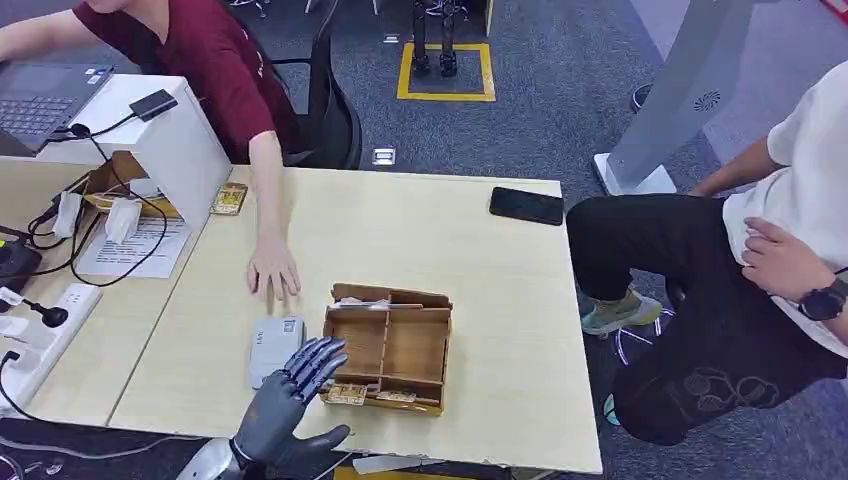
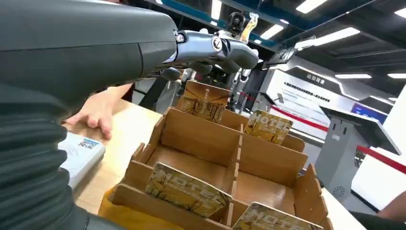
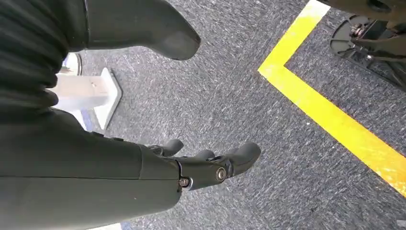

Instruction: Pass the card to the sensor for recognition and then transmit it.

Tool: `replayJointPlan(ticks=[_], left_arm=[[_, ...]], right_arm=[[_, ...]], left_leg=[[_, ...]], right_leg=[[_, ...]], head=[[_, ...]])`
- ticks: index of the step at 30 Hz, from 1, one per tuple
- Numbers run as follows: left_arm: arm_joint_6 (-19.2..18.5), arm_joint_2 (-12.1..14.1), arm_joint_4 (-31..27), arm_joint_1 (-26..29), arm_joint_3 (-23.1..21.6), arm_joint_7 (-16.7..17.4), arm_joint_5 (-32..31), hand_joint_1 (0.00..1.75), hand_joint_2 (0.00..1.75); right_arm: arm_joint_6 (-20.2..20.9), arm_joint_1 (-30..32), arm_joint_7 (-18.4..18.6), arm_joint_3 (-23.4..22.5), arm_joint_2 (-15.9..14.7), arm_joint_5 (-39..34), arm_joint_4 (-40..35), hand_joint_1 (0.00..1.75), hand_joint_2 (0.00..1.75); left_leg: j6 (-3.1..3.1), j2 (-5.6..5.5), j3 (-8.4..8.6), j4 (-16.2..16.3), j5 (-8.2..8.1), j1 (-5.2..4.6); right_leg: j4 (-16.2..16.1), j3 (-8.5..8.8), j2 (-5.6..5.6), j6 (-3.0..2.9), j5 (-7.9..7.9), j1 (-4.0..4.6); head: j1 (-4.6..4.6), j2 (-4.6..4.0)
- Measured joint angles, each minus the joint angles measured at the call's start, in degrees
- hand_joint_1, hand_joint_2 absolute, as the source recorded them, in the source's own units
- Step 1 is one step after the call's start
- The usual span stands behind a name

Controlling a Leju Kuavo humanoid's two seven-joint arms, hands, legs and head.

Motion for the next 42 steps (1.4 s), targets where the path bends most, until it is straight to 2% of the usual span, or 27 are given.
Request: replayJointPlan(ticks=[31,32,33,42], left_arm=[[2.08,-1.57,4.74,-2.21,-0.50,1.81,-2.73,0.00,1.75],[2.08,-1.60,4.76,-2.21,-0.50,1.81,-2.73,0.65,1.75],[2.08,-1.62,4.76,-2.22,-0.50,1.81,-2.73,1.75,1.75],[1.86,-1.77,5.14,-2.31,-0.50,1.70,-1.33,1.75,1.75]], right_arm=[[-0.20,-0.15,-0.81,0.00,0.00,0.81,0.00,0.00,1.75],[-0.22,-0.15,-0.81,0.00,0.00,0.81,0.00,0.00,1.75],[-0.22,-0.15,-0.81,0.00,0.00,0.81,0.00,0.00,1.75],[-0.07,-0.16,-0.79,0.00,0.00,0.81,0.00,0.00,1.75]], left_leg=[[0.00,0.00,0.00,0.00,0.00,0.00],[0.00,0.00,0.00,0.00,0.00,0.00],[0.00,0.00,0.00,0.00,0.00,0.00],[0.00,0.00,0.00,0.00,0.00,0.00]], right_leg=[[0.00,0.01,0.00,0.00,0.00,0.00],[0.00,0.01,0.00,0.00,0.00,0.00],[0.00,0.00,0.00,0.00,0.00,0.00],[0.00,0.00,0.00,0.00,0.00,0.00]], head=[[0.02,0.02],[0.00,0.00],[0.00,0.00],[0.00,0.00]])
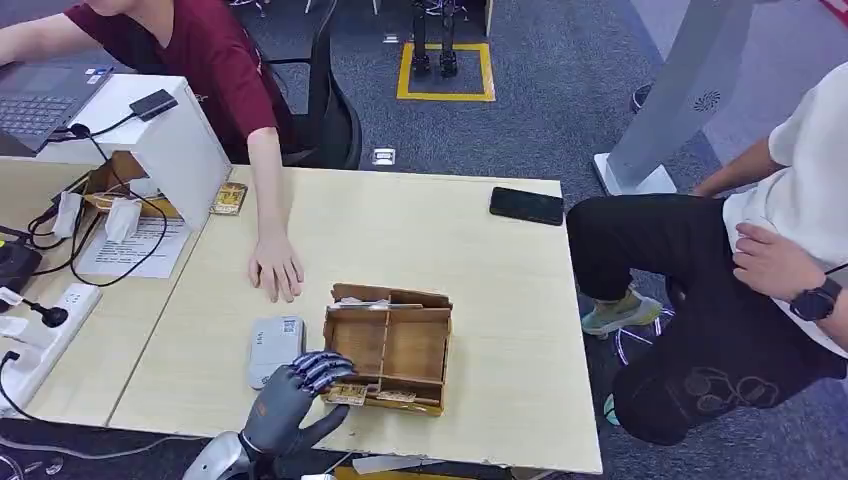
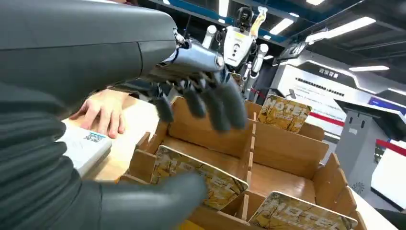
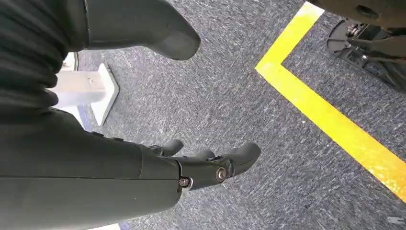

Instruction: Pass the card to the sensor for recognition and then transmit it.

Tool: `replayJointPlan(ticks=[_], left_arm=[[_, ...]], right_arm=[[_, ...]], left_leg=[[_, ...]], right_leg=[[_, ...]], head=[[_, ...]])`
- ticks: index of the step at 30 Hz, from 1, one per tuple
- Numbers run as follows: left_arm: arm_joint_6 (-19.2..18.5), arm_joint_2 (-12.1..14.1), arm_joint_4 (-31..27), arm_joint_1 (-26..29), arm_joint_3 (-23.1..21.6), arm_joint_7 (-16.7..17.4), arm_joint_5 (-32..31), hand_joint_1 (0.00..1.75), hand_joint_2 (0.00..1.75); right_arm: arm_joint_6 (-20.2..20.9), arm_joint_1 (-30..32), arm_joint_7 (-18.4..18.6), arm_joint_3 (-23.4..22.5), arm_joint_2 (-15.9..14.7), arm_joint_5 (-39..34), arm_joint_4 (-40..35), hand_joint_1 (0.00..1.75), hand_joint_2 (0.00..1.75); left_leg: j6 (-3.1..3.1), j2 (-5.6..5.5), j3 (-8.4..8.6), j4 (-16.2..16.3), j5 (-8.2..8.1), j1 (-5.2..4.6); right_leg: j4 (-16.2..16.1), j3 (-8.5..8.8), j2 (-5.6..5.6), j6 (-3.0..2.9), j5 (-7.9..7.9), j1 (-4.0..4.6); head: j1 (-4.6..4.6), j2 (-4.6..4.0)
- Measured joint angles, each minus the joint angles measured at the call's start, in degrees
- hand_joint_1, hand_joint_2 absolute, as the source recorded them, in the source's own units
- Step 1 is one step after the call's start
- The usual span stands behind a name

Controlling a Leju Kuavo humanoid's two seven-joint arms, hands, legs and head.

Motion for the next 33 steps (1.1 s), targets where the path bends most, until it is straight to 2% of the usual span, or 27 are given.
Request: replayJointPlan(ticks=[18,19,20,32,33], left_arm=[[-1.14,0.02,0.00,-0.06,0.00,-0.42,1.01,1.75,1.75],[-1.14,0.02,0.00,-0.05,0.00,-0.46,1.03,1.64,1.75],[-1.16,0.02,0.00,-0.05,0.00,-0.50,1.03,1.75,1.75],[-1.71,0.02,0.02,-0.05,0.00,-1.27,1.90,1.75,1.75],[-1.71,0.02,0.02,-0.05,0.00,-1.36,1.97,1.59,1.75]], right_arm=[[-0.33,-0.01,-1.05,-0.72,0.00,-0.39,0.00,0.00,1.75],[-0.33,-0.01,-1.05,-0.83,0.00,-0.44,0.00,0.00,1.75],[-0.33,-0.01,-1.11,-0.94,0.00,-0.44,0.00,0.00,1.75],[-0.39,-0.03,-1.11,-1.11,0.00,-0.17,0.00,0.00,1.75],[-0.39,-0.03,-1.11,-1.14,0.00,-0.15,0.00,0.00,1.75]], left_leg=[[0.00,0.00,0.00,0.00,0.00,0.00],[0.00,0.00,0.00,0.00,0.00,0.00],[0.00,0.00,0.00,0.00,0.00,0.00],[0.00,0.00,0.00,0.00,0.00,0.00],[0.00,0.00,0.00,0.00,0.00,0.00]], right_leg=[[0.00,0.01,0.00,0.00,0.00,0.00],[0.00,0.01,0.00,0.00,0.00,0.00],[0.00,0.02,0.00,0.00,0.00,0.00],[0.00,0.02,0.00,0.00,0.00,0.00],[0.00,0.02,0.00,0.00,0.00,0.00]], head=[[0.00,0.02],[0.02,0.00],[0.00,0.00],[0.00,0.00],[0.00,0.00]])
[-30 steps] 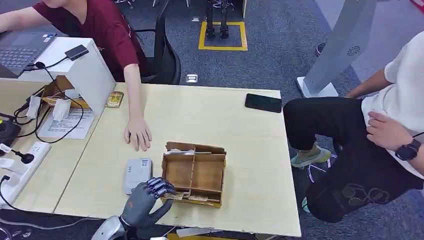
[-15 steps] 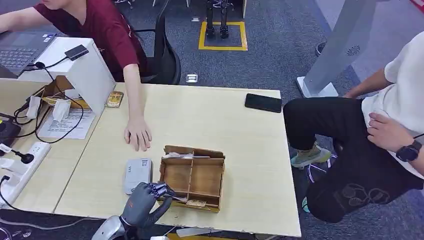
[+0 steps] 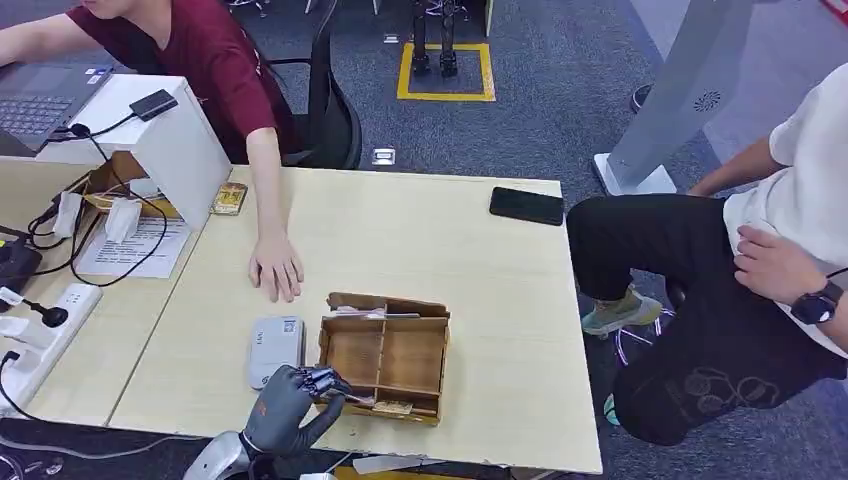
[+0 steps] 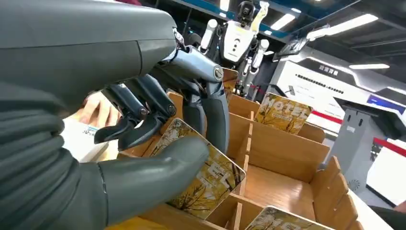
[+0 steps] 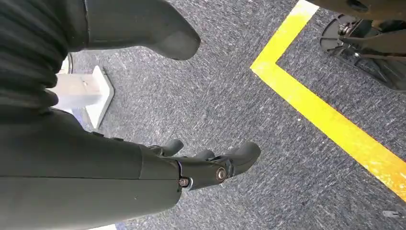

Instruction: Pass the card to the sensor for recognition and then transmit it.

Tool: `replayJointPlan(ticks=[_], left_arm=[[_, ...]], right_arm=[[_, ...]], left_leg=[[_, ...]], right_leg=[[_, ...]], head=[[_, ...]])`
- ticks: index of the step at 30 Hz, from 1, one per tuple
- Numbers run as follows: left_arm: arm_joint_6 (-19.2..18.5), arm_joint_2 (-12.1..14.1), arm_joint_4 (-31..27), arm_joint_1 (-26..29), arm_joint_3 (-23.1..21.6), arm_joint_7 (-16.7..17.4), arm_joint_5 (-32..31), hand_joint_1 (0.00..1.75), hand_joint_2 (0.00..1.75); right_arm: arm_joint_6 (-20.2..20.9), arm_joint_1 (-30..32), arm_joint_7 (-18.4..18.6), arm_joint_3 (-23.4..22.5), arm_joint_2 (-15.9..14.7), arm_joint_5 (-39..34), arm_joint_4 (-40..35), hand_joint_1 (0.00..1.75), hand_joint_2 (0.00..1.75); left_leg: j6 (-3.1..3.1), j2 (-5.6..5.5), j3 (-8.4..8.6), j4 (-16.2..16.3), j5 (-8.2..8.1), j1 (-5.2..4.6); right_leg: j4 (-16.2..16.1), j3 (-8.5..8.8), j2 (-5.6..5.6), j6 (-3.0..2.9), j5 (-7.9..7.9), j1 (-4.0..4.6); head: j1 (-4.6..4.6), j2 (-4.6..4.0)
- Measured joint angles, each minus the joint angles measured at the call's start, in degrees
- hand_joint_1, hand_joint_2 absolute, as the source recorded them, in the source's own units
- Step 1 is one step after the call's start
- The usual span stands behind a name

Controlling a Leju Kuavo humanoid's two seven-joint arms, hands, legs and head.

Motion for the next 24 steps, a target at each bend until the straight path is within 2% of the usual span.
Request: replayJointPlan(ticks=[2,14,15,16,24], left_arm=[[0.00,0.00,0.00,0.00,0.00,-0.17,0.15,1.75,1.75],[0.00,-0.09,0.04,0.01,0.00,-0.52,0.70,1.75,1.75],[0.00,-0.09,0.04,0.01,0.00,-0.52,0.74,0.31,1.75],[0.00,-0.09,0.04,0.01,0.00,-0.50,0.74,0.00,1.75],[0.35,-0.09,0.04,0.12,0.00,-0.70,0.83,0.00,1.75]], right_arm=[[0.00,0.00,0.00,-0.02,0.00,0.00,0.00,0.00,1.75],[0.00,-0.03,0.00,-0.20,0.00,0.15,0.00,0.00,1.75],[0.00,-0.03,0.00,-0.20,0.00,0.15,0.00,0.00,1.75],[0.00,-0.02,0.00,-0.20,0.00,0.15,0.00,0.00,1.75],[0.00,-0.02,0.00,-0.22,0.00,0.15,0.00,0.00,1.75]], left_leg=[[0.00,0.00,0.00,0.00,0.00,0.00],[0.00,0.00,0.00,0.00,0.00,0.00],[0.00,0.00,0.00,0.00,0.00,0.00],[0.00,0.00,0.00,0.00,0.00,0.00],[0.00,-0.01,0.01,0.00,0.01,0.00]], right_leg=[[0.00,0.00,0.00,0.00,0.00,0.00],[0.00,0.00,0.00,0.00,0.00,0.00],[0.00,0.00,0.00,0.00,0.00,0.00],[0.00,0.00,0.00,0.00,0.00,0.00],[0.00,0.02,-0.02,0.00,0.00,0.00]], head=[[0.00,0.02],[0.00,0.00],[0.00,0.00],[0.00,0.00],[0.02,0.00]])
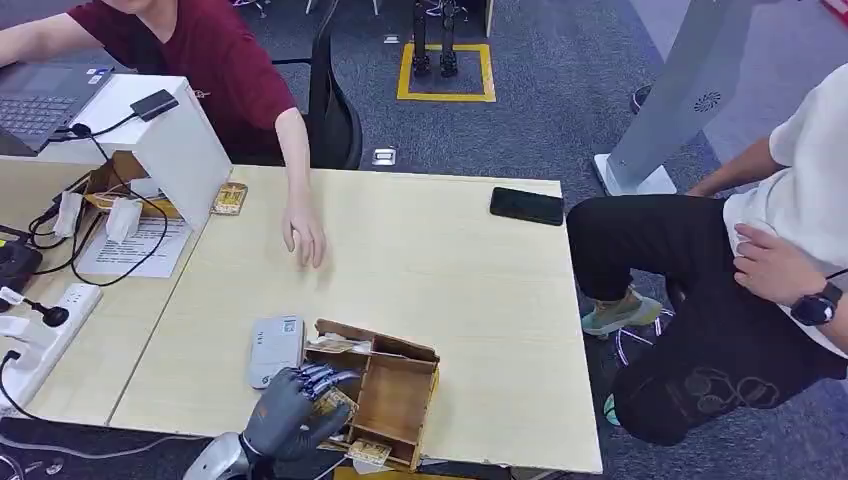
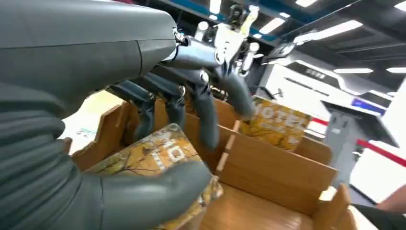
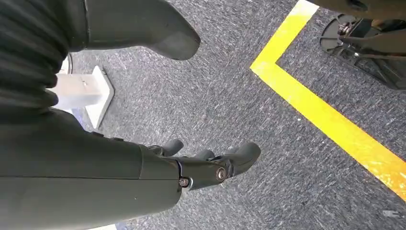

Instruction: Pass the card to the sensor for recognition and then transmit it.

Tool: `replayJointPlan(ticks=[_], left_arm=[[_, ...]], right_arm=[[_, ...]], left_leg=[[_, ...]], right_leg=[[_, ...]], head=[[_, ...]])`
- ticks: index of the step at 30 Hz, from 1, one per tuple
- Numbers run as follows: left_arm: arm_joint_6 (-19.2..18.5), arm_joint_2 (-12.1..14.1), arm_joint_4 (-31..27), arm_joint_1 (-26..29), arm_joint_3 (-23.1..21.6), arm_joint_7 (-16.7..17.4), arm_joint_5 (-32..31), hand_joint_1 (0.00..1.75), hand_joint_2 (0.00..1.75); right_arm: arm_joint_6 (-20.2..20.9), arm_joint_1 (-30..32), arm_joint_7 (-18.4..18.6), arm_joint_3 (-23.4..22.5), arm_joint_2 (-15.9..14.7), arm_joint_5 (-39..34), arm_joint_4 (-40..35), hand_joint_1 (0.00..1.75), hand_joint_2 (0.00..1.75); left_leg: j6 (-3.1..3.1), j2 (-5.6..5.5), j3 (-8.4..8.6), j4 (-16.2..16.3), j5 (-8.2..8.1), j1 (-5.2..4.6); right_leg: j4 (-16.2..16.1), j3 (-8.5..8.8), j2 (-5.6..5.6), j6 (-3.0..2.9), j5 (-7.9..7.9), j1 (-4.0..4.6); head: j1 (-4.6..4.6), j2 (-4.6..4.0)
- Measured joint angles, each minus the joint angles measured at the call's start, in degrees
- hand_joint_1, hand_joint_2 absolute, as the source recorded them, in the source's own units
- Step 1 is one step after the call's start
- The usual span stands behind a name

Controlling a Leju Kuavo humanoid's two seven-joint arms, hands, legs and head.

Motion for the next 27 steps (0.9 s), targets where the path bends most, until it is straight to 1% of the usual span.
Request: replayJointPlan(ticks=[27], left_arm=[[0.07,-0.31,0.00,-0.11,0.00,0.15,-0.09,0.00,1.75]], right_arm=[[0.00,0.01,0.00,-0.02,0.00,0.09,0.00,0.00,1.75]], left_leg=[[0.00,0.00,0.05,0.00,0.00,0.00]], right_leg=[[0.00,0.05,0.00,0.00,0.00,0.00]], head=[[-0.02,0.02]])
